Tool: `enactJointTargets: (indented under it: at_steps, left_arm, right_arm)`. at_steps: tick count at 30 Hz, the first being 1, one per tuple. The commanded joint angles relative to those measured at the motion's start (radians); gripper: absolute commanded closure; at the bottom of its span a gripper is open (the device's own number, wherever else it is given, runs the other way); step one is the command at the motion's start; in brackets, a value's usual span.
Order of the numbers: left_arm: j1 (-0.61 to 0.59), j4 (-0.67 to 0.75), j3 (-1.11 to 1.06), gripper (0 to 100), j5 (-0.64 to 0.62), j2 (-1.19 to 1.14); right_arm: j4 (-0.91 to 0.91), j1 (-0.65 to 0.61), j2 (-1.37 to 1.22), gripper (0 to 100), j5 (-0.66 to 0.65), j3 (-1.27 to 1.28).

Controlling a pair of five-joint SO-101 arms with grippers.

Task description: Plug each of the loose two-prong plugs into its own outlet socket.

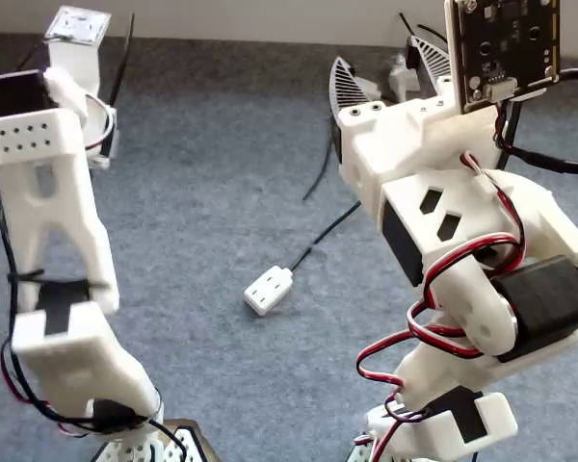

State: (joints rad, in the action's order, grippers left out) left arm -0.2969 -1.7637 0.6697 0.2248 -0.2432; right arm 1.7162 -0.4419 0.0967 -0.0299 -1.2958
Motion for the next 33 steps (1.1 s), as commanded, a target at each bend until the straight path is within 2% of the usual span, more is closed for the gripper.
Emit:
enactJointTargets:
  at_steps: [1,3,7,17,20,24,29,33]
  left_arm:
    - [0.099,-0.009,-0.139,96,-0.068,0.242]
    - [0.173,0.018,-0.219,96,-0.14,0.32]
    - [0.285,0.169,-0.389,96,-0.27,0.438]
    - [0.458,0.54,-0.736,95,-0.634,0.753]
    - [0.49,0.651,-0.845,95,-0.753,0.898]
    - [0.46,0.879,-1.093,95,-0.919,1.112]
    - [0.323,1.215,-1.451,98,-1.172,1.386]
    - [0.223,1.405,-1.62,99,-1.3,1.596]
  right_arm:
    - [0.007,-0.012,-0.002,76.9,-0.005,0.002]
    - [0.007,-0.013,-0.002,76.9,-0.005,0.002]
    - [0.007,-0.013,-0.002,76.9,-0.005,0.002]
    - [0.007,-0.015,-0.002,77.0,-0.003,0.002]
    - [0.007,-0.012,-0.002,77.1,0.055,0.002]
    - [0.007,-0.012,-0.002,77.1,0.078,0.002]
    - [0.015,-0.012,-0.002,77.1,0.078,0.027]
    - [0.008,-0.018,-0.001,77.1,0.094,0.116]
